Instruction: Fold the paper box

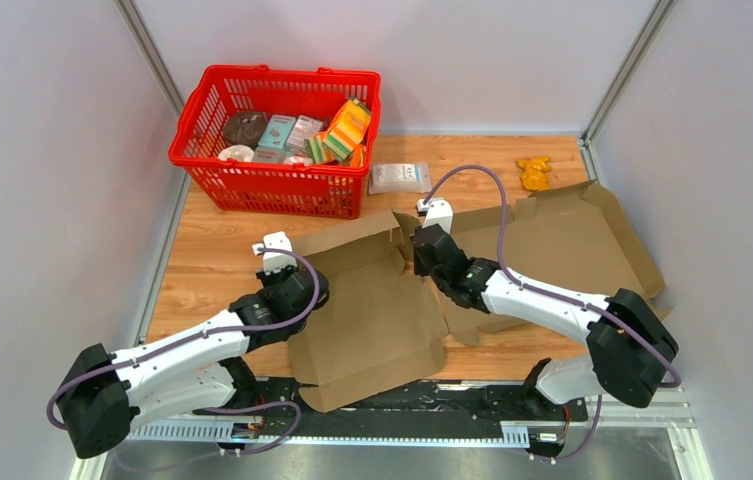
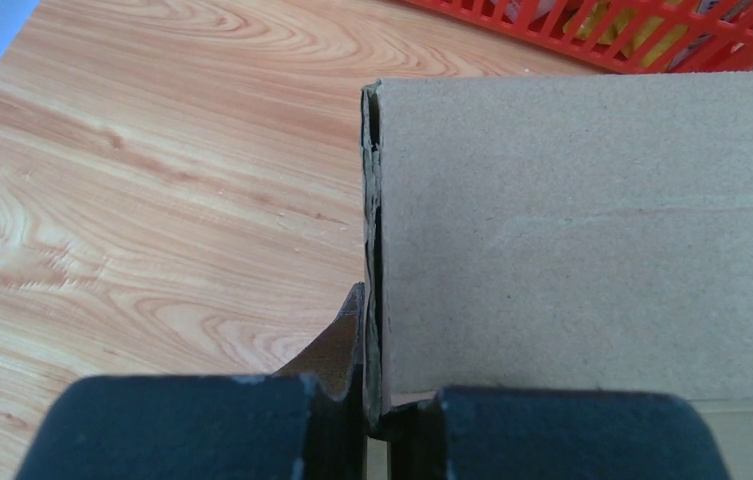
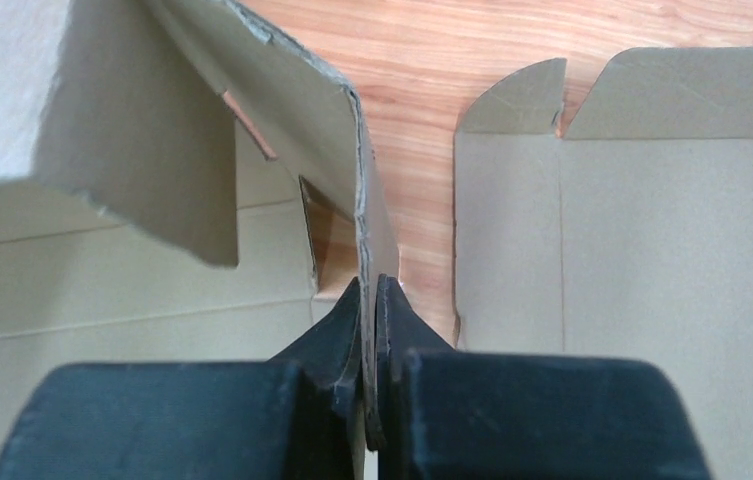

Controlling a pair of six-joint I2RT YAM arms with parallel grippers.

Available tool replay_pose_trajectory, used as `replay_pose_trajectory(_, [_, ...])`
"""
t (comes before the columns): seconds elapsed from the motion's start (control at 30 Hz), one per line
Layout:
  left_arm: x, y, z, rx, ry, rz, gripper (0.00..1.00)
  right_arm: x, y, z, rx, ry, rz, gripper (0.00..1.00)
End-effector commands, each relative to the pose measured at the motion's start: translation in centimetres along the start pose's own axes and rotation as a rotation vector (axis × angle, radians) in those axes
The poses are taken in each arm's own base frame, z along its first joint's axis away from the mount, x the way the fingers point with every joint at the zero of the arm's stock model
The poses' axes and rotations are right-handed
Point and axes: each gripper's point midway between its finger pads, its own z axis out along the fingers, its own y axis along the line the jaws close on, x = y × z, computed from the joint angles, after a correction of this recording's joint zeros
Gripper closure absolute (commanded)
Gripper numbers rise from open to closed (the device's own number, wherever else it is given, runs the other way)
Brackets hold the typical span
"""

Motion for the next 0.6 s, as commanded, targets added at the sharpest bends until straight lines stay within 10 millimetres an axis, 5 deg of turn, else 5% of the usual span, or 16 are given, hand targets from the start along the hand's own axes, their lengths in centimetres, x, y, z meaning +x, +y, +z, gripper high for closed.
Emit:
replay_pose_trajectory(0.0, [-1.8, -0.8, -0.2, 0.004, -0.027, -0.068, 1.00, -0.9, 2.4, -1.9, -0.056, 0.025, 0.060, 0.98])
replay_pose_trajectory(0.27, [-1.8, -0.9, -0.2, 0.005, -0.026, -0.067, 1.00, 0.5, 6.3, -3.2, -0.196, 0.099, 0.156, 0.96])
replay_pose_trajectory(0.4, [-1.7, -0.8, -0.2, 0.007, -0.026, -0.068, 1.00, 1.4, 6.7, -3.3, -0.242, 0.110, 0.092, 0.78])
replay_pose_trajectory(0.57, [-1.7, -0.7, -0.3, 0.015, -0.030, -0.079, 1.00, 0.0, 5.6, -5.4, -0.329, 0.033, -0.079, 0.54])
